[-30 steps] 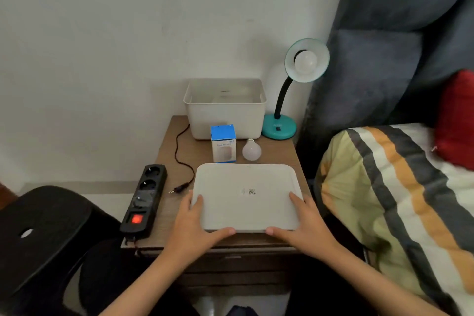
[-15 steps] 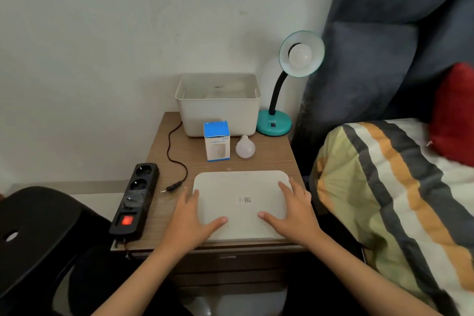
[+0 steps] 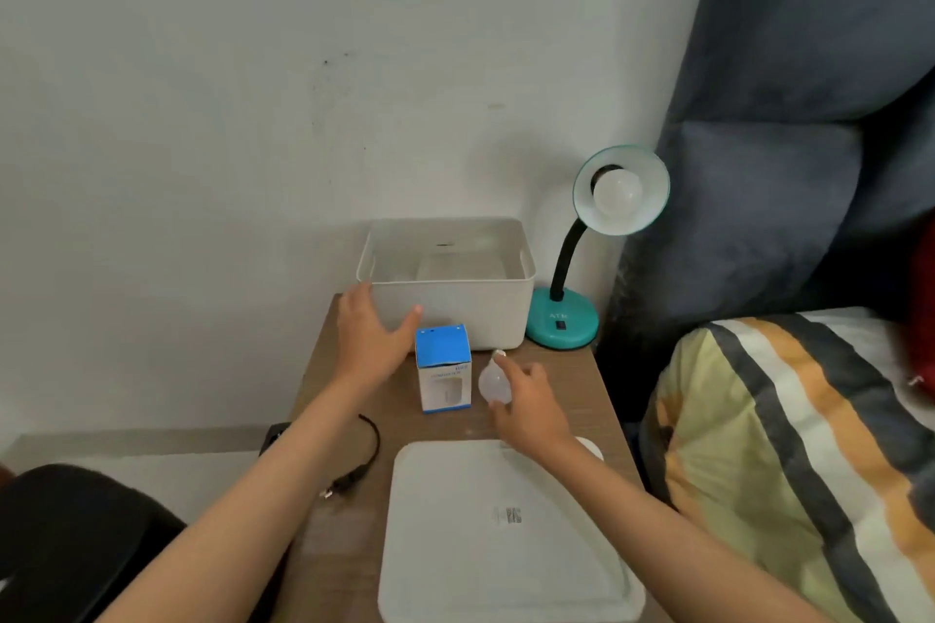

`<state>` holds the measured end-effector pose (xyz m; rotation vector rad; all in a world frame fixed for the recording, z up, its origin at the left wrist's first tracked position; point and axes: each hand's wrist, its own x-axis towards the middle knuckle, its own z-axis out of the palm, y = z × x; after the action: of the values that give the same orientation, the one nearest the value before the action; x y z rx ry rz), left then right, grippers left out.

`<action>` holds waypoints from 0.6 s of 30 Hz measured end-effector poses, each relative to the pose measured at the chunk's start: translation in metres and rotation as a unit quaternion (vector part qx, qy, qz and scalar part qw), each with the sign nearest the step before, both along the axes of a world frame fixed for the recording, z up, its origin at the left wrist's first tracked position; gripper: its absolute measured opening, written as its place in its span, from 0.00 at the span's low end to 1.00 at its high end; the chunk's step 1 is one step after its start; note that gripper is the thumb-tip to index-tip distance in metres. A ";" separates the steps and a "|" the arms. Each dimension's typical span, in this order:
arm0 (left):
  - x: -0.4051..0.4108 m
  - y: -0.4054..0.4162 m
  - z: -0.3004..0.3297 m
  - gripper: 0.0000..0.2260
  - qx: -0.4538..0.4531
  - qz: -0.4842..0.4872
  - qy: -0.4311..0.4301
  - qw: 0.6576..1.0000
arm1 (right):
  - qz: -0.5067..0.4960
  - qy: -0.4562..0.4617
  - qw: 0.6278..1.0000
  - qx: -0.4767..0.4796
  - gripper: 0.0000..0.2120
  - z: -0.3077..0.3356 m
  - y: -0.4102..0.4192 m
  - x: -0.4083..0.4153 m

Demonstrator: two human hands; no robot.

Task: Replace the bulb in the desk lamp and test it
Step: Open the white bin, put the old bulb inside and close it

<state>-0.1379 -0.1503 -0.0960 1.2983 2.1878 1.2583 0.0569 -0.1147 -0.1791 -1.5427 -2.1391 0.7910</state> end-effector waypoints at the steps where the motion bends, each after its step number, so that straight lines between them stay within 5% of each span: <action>1: -0.003 0.010 0.002 0.37 0.004 0.009 0.005 1.000 | 0.005 -0.010 1.000 0.001 0.29 -0.004 0.005 -0.001; 10: -0.023 0.070 -0.005 0.43 0.003 0.045 -0.014 0.999 | -0.028 0.118 0.992 0.035 0.24 -0.016 0.014 0.004; 18: -0.034 0.078 -0.016 0.43 0.024 0.039 -0.027 0.999 | -0.055 0.319 0.931 0.170 0.21 0.041 0.025 0.011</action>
<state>-0.1723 -0.0727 -0.1124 1.1926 2.2039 1.3674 0.0682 -0.0897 -0.1383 -1.0286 -1.5878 0.7094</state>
